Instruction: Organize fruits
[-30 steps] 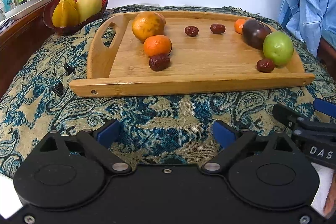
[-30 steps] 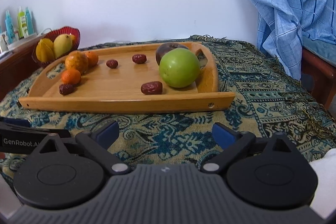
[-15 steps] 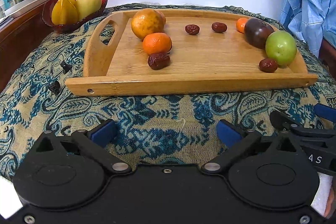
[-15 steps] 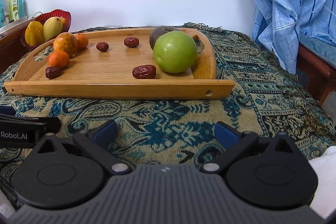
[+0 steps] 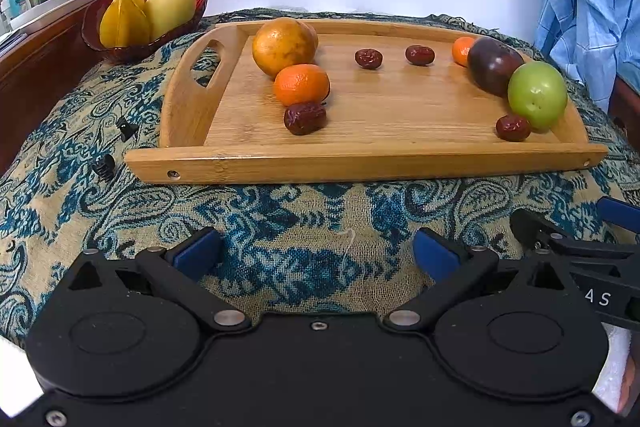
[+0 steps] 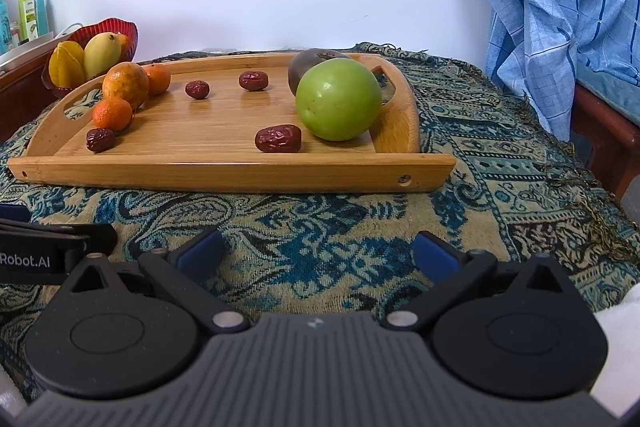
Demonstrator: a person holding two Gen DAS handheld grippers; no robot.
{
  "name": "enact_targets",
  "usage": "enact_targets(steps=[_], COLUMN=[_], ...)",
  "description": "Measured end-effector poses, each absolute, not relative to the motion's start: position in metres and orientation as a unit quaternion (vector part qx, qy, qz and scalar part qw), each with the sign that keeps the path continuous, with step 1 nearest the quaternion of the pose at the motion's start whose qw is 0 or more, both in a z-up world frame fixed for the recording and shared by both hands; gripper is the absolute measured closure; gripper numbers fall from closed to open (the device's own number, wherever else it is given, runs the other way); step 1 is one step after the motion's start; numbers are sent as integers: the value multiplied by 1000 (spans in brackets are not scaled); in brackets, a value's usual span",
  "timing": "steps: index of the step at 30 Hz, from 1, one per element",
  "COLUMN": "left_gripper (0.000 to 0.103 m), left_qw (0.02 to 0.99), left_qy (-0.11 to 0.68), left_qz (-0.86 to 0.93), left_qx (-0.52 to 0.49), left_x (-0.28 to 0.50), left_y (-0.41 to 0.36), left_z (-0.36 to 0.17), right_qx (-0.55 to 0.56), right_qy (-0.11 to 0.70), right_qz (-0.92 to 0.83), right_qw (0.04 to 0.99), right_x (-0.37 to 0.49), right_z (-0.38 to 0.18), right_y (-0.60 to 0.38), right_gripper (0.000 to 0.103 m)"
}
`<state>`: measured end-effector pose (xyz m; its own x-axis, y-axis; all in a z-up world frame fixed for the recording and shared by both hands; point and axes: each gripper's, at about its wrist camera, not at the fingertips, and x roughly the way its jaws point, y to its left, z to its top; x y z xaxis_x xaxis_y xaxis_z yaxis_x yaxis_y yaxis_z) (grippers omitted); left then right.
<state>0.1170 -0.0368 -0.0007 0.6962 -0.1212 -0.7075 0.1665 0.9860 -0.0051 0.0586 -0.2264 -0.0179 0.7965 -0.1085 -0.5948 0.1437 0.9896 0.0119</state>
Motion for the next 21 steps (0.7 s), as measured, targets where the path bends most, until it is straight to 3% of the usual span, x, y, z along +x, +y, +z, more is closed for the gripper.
enact_targets(steps=[21], left_gripper=[0], left_qw=[917], left_qy=[390], left_qz=[-78], left_qx=[29], left_x=[120], left_y=[-37], left_z=[0], right_qx=[27], right_qy=[312], right_qz=[-67], right_qw=[947], right_x=[59], right_z=[-18], right_y=[-226], right_gripper=[0])
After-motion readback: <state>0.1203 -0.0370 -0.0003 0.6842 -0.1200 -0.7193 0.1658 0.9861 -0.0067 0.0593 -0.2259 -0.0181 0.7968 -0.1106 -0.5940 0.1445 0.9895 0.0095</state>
